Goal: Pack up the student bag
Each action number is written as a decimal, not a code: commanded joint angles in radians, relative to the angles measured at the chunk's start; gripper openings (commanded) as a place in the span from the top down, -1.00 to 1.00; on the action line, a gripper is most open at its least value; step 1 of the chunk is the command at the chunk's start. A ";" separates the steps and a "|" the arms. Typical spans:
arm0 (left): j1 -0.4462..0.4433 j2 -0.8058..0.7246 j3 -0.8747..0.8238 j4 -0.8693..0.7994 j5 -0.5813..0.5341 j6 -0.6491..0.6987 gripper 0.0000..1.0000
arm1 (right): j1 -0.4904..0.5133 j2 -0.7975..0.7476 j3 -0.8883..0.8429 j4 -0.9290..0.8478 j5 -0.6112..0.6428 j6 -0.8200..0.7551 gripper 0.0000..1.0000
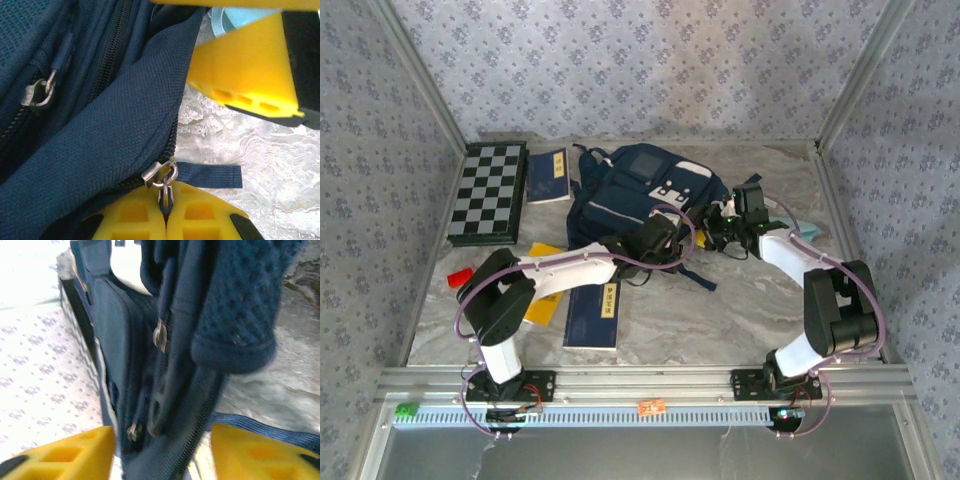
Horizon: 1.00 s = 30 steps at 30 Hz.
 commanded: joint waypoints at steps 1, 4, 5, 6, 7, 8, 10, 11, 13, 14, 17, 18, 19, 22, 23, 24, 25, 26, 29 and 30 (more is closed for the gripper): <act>0.003 0.003 0.081 0.038 0.030 0.039 1.00 | -0.005 0.048 0.032 0.047 0.044 0.026 0.30; 0.005 0.003 0.101 0.029 0.047 0.048 1.00 | -0.021 0.079 0.081 0.002 0.075 -0.024 0.81; 0.007 0.003 0.111 0.019 0.055 0.050 1.00 | -0.030 0.089 0.092 0.004 0.077 -0.032 0.92; 0.007 0.002 0.118 0.011 0.061 0.051 1.00 | -0.040 0.098 0.105 0.001 0.076 -0.042 1.00; 0.009 -0.002 0.123 -0.002 0.067 0.051 1.00 | -0.050 0.109 0.127 -0.018 0.079 -0.062 1.00; 0.010 -0.011 0.123 -0.013 0.075 0.053 1.00 | -0.061 0.116 0.153 -0.048 0.081 -0.086 1.00; 0.018 -0.031 0.116 -0.043 0.090 0.048 1.00 | -0.080 0.129 0.204 -0.104 0.084 -0.146 1.00; 0.028 -0.043 0.109 -0.069 0.113 0.046 1.00 | -0.093 0.134 0.231 -0.140 0.089 -0.177 1.00; 0.048 -0.079 0.073 -0.098 0.162 0.047 1.00 | -0.121 0.143 0.270 -0.163 0.081 -0.211 1.00; 0.057 -0.099 0.045 -0.102 0.179 0.050 1.00 | -0.135 0.149 0.288 -0.176 0.073 -0.222 1.00; 0.091 -0.165 -0.052 -0.146 0.193 0.074 1.00 | -0.179 0.190 0.377 -0.246 0.055 -0.261 1.00; 0.101 -0.180 -0.077 -0.159 0.194 0.083 1.00 | -0.189 0.202 0.399 -0.258 0.046 -0.269 1.00; 0.118 -0.195 -0.104 -0.172 0.195 0.093 1.00 | -0.199 0.218 0.420 -0.269 0.035 -0.277 1.00; 0.167 -0.217 -0.163 -0.164 0.252 0.112 1.00 | -0.212 0.255 0.478 -0.313 0.038 -0.315 1.00; 0.181 -0.215 -0.175 -0.153 0.279 0.122 1.00 | -0.212 0.268 0.495 -0.321 0.035 -0.323 1.00; 0.189 -0.213 -0.178 -0.144 0.286 0.125 1.00 | -0.212 0.278 0.503 -0.321 0.022 -0.324 1.00; 0.198 -0.206 -0.175 -0.134 0.284 0.123 1.00 | -0.210 0.286 0.512 -0.319 0.000 -0.324 1.00; 0.202 -0.197 -0.165 -0.125 0.286 0.122 1.00 | -0.206 0.290 0.514 -0.318 -0.013 -0.324 1.00; 0.204 -0.165 -0.129 -0.066 0.294 0.107 1.00 | -0.193 0.270 0.509 -0.334 -0.025 -0.332 0.59; 0.204 -0.157 -0.120 -0.045 0.289 0.096 1.00 | -0.187 0.259 0.508 -0.350 -0.030 -0.346 0.44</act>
